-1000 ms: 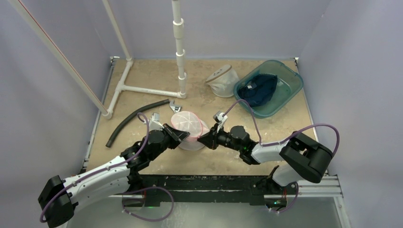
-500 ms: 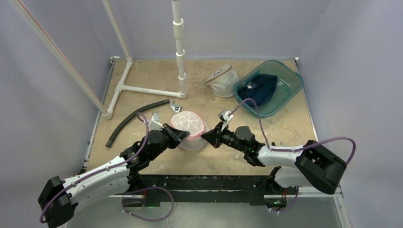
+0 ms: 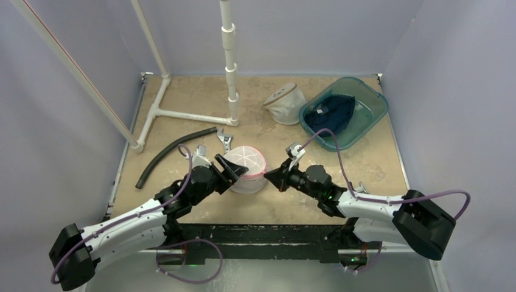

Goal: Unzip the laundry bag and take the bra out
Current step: Unzip the laundry bag at the center of the board.

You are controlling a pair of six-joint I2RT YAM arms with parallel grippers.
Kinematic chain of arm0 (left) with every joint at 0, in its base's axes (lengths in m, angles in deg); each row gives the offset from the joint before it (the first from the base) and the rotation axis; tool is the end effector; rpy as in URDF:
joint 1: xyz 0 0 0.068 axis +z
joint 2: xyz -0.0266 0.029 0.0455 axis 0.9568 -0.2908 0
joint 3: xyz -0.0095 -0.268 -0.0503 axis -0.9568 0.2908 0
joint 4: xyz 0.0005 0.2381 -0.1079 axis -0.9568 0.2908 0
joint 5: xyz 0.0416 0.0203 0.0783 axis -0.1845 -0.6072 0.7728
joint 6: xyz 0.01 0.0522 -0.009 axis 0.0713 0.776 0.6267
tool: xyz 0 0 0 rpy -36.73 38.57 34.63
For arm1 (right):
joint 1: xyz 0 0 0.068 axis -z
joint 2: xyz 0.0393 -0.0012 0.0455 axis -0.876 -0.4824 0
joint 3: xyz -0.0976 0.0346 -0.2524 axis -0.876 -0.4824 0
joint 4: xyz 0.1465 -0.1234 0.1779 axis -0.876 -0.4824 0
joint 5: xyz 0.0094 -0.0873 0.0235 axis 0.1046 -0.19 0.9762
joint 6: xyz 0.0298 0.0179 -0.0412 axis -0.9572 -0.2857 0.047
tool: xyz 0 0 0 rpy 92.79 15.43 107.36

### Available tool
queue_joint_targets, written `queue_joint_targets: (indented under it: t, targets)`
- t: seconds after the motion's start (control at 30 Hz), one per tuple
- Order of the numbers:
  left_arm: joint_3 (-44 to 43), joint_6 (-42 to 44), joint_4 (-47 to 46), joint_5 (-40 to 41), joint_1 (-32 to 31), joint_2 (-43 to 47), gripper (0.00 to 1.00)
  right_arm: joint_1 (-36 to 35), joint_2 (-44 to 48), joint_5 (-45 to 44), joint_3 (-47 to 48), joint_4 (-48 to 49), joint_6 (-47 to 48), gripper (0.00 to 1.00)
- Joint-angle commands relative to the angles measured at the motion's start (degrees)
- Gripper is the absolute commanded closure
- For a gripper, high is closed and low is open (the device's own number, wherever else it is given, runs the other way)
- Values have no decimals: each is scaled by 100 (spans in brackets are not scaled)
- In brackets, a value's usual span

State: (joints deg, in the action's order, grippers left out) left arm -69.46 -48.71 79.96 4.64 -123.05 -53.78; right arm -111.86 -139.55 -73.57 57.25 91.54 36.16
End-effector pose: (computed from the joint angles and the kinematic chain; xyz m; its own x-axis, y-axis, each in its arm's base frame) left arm 0.1180 -0.1274 0.2049 -0.6482 -0.7070 -0.2828 -0.1414 0.4767 -0.8676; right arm 0.1404 0.1754 0.1962 -0.3920 0.2155 -0.8944 -0.7158 0.5393 0.4436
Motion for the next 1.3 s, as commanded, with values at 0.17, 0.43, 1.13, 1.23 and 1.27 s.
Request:
queue_joint_targets:
  t: [0.17, 0.43, 1.13, 1.23, 1.27]
  targets:
    - [-1202, -1007, 431, 1411, -1675, -1010, 25, -216, 342, -526, -78, -263, -158, 100]
    - [-1698, -1624, 665, 2065, -1783, -2008, 33, -317, 558, -543, -113, -388, -155, 100]
    - [-1498, -1286, 816, 2285, -1106, -2045, 100, -634, 574, -938, -73, -577, 37, 100]
    - [-1278, -931, 522, 1886, -805, -1794, 100, -632, 429, -1234, -34, -581, -23, 100]
    - [-1231, -837, 487, 1765, -692, -1728, 100, -633, 373, -1329, -8, -579, -36, 100]
